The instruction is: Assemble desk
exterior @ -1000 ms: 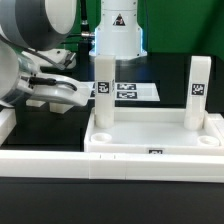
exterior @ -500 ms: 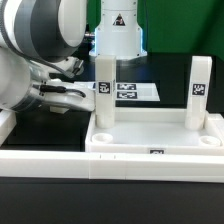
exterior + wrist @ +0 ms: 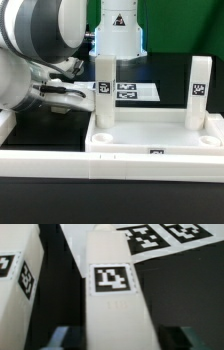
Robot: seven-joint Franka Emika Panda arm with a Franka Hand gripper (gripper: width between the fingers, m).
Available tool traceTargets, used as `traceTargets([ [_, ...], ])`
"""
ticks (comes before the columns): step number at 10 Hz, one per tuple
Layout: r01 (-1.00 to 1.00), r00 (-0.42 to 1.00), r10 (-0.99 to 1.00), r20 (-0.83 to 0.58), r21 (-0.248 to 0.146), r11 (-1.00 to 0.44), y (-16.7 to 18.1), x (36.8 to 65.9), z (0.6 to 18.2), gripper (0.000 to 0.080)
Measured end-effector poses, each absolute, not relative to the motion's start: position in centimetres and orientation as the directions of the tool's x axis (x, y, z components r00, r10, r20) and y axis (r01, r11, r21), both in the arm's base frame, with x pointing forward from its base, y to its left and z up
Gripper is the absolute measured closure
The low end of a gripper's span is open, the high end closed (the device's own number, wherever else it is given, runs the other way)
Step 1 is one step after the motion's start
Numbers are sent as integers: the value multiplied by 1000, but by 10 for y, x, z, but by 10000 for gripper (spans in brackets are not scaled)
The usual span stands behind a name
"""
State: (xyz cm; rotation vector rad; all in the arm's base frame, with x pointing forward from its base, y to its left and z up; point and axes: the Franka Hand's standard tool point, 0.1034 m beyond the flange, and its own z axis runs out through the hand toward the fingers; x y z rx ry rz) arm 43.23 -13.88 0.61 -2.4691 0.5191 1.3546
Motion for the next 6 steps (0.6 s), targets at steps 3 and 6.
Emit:
traceTargets([
  [3, -426, 512, -168, -842, -80, -901, -140, 438, 9, 511],
  [6, -393, 562, -123, -818, -134, -910, -152, 463, 29, 511],
])
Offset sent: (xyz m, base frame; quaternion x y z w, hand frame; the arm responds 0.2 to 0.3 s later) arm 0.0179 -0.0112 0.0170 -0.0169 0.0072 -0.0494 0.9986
